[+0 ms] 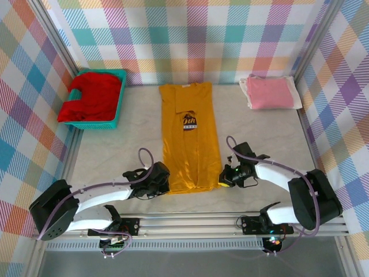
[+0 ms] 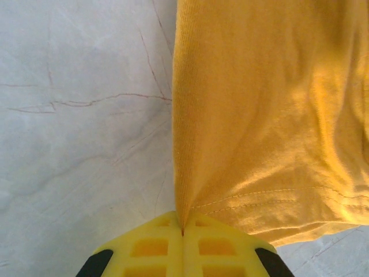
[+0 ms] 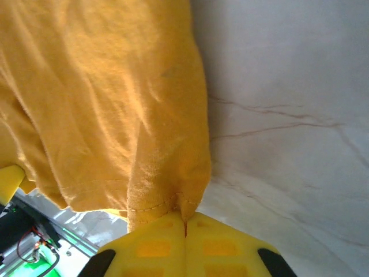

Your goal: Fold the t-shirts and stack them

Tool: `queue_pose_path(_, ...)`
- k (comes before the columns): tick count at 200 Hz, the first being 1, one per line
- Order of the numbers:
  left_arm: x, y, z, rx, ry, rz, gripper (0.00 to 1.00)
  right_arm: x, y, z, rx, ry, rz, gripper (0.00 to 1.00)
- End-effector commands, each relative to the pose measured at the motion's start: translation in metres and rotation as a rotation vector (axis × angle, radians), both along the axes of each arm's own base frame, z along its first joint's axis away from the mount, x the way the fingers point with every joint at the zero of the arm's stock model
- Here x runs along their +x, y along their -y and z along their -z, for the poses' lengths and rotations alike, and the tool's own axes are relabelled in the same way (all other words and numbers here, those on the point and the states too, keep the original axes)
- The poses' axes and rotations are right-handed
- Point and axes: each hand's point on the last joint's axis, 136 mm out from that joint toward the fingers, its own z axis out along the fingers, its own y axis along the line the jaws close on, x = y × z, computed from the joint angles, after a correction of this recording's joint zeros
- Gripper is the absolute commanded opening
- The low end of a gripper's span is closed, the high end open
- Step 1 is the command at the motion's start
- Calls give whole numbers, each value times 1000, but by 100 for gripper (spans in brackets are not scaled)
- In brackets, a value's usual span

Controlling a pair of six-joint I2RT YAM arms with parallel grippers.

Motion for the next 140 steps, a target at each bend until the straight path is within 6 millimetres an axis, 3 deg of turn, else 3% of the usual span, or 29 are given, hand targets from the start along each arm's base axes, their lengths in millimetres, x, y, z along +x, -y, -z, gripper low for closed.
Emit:
queue_pose_path(1, -4, -16, 3, 42, 4, -23, 0, 6, -13, -17, 63, 31, 0, 0)
queue_pose_path(46, -17, -38, 6, 91, -11, -24, 0, -23, 4, 2, -5, -27, 24, 0)
queue_pose_path(60, -24, -30, 2, 55, -1, 56, 0, -40, 5, 6, -19, -43, -6, 0)
queue_pose_path(84, -36, -34, 0, 103, -9, 120, 0, -64, 3, 7, -31, -46, -51, 0)
queue_pose_path(110, -36, -34, 0, 96, 12, 113, 0, -63, 1, 2, 19, -11, 10, 0)
queue_pose_path(140, -29, -23, -20, 33, 60, 120, 0, -53, -8, -22, 86, 61, 15, 0)
